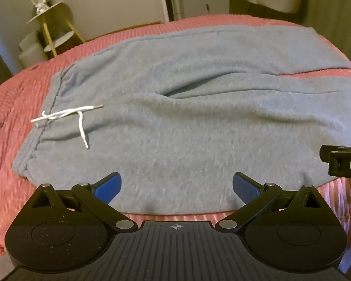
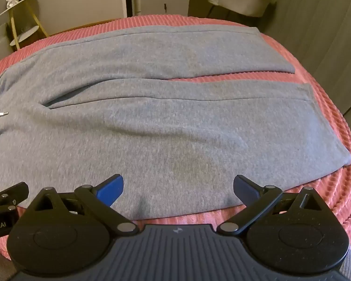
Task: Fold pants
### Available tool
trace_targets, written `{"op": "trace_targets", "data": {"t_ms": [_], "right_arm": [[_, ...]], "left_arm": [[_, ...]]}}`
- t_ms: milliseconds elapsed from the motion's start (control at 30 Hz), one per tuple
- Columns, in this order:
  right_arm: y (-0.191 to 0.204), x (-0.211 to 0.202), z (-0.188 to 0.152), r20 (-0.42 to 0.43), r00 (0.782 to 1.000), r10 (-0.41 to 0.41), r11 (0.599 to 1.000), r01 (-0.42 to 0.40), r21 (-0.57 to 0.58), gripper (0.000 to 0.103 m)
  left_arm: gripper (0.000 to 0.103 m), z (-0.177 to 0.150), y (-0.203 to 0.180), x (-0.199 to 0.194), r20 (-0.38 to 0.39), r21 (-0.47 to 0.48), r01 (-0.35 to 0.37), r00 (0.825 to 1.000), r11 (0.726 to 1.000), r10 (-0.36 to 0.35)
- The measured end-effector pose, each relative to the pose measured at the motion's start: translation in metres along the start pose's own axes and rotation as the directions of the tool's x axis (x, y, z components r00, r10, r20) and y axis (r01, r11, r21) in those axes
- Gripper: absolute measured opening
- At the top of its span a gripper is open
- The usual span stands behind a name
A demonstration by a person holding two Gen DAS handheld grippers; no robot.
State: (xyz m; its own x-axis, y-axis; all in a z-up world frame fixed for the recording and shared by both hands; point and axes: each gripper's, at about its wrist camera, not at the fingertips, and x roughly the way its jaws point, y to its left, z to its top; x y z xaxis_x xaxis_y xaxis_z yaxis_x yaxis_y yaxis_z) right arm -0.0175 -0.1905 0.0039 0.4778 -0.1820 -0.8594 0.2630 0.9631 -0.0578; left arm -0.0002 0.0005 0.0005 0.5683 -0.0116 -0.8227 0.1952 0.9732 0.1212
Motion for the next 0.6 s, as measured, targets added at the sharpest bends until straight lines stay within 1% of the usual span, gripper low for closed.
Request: {"op": "trace_targets", "data": {"t_ms": [100,133,167,267,600], "right_arm": [[-0.0001,-0.0003,0.0004,0.0,1.0,0.004,1.0,-0.004,0.002,0.1],[-0.0003,-0.0005,0.0006,-0.001,1.0,0.005,1.0,-0.005,0.003,0.1],[-0.0006,-0.0005,0.0008,-0.001,1.0,0.007,1.0,-0.007,0.004,0.1],[-0.0004,0.0011,0.0005,-0.002,1.0,0.003,1.0,-0.003,0.005,0.1],[0.0003,0.0036,0.0011,-0.006,1.0,0.002,1.0,-0.002,0.0,0.1]], "left_arm": [[0.103,-0.0003,0.0012,-0.0013,0.002,-0.007,0.013,1.0,1.0,-0.013],[0.103,-0.0002,-0.0002,0.0028,-0.018,0.008,-0.004,1.0,1.0,0.005],[0.103,0.0014,-0.001,0.0044,-0.023,0.009,-0.005,1.0,1.0,0.005],[0.103,0.001,-0.0019,0.0005,-0.011,0.009,-0.008,1.0,1.0,0.008],[0.103,-0.0005,0.0001,0.0079,-0.027,0.007,0.005,1.0,1.0,-0.005]]}}
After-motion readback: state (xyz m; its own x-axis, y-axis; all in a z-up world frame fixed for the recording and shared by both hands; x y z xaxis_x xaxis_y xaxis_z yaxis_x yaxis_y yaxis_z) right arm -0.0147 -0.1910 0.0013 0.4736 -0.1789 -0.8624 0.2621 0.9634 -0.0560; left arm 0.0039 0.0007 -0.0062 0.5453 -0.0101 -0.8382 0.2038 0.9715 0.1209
